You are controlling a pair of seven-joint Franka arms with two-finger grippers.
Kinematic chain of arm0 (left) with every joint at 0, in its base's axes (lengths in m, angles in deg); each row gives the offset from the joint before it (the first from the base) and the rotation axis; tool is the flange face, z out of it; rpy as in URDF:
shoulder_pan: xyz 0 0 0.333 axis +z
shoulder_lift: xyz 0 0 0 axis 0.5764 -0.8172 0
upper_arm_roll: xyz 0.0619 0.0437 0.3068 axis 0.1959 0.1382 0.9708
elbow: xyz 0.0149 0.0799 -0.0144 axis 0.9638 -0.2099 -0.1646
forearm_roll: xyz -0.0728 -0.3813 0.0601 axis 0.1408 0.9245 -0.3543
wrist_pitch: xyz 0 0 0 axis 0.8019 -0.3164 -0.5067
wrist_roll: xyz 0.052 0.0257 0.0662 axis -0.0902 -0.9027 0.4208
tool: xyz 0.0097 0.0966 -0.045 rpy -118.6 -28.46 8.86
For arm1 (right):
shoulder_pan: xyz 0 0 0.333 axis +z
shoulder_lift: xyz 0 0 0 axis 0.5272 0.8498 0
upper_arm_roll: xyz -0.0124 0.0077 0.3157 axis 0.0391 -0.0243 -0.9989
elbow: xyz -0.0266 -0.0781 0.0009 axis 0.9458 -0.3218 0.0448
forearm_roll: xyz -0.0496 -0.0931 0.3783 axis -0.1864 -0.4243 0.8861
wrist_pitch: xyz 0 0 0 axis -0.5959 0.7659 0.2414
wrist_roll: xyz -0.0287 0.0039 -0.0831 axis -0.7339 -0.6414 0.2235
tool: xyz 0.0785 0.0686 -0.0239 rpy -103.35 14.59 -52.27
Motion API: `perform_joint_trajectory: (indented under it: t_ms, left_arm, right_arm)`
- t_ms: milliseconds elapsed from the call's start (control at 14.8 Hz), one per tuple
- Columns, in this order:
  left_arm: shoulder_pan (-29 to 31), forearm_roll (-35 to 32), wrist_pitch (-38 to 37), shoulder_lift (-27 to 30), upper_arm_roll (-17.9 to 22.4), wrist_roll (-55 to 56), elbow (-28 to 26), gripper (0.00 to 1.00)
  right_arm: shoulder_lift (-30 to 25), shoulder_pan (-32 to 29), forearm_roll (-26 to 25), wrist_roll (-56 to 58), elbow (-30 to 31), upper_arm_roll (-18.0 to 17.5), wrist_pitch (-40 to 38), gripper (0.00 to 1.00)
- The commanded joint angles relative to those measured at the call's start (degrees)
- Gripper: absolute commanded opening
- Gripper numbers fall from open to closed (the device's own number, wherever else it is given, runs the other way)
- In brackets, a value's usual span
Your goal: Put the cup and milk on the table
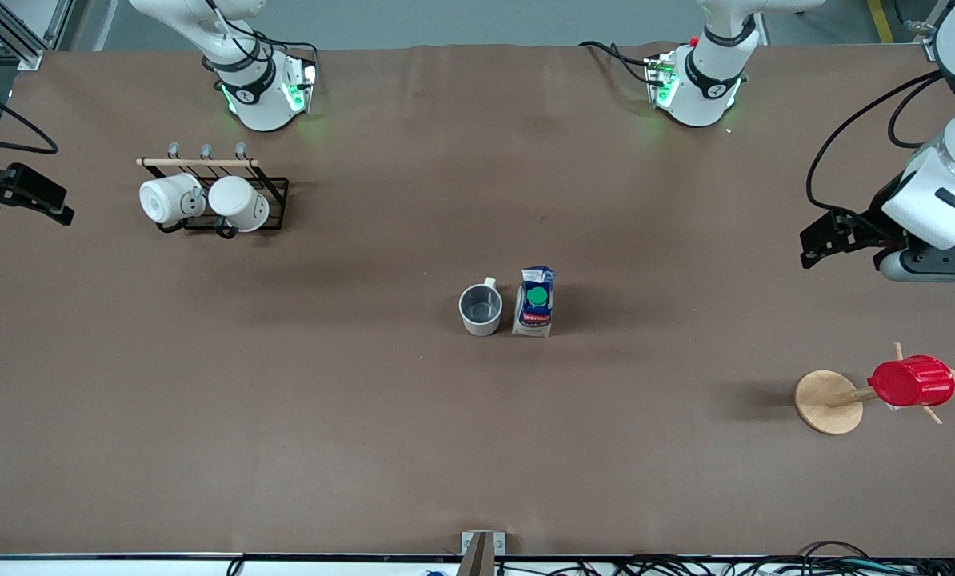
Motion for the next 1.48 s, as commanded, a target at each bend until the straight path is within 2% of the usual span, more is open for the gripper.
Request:
perform_joint_trajectory:
  t_ms: [0,404,539,674,1415]
  left_arm:
    - [-0.1,0.7,-2.6,0.5,-0.3,0.3,1.5,1.00]
    - [0.3,1.1,-6.6,3.2,-0.3,0.3,0.3,1.00]
    - [0.4,1.1,-6.4,4.4,-0.3,-0.4,-1.5,1.00]
    - [0.4,1.1,-3.6,7.7,-0.3,-0.4,-6.1,1.00]
    - [-0.3,1.1,-1.1,6.5,-0.3,0.6,-6.3,1.00]
  right_arm:
    - [-1.0,-0.9,1.1,-0.6,0.8,-0.7,-0.2,1.00]
    - [-1.0,-0.9,1.1,-0.6,0.8,-0.7,-0.5,1.00]
    - [-0.9,-0.9,1.2,-0.6,0.7,-0.6,-0.9,1.00]
    - [-0.8,-0.9,1.2,1.4,-0.3,-0.5,-2.2,1.00]
    - [-0.7,-0.9,1.3,1.8,-0.6,-0.5,-2.1,1.00]
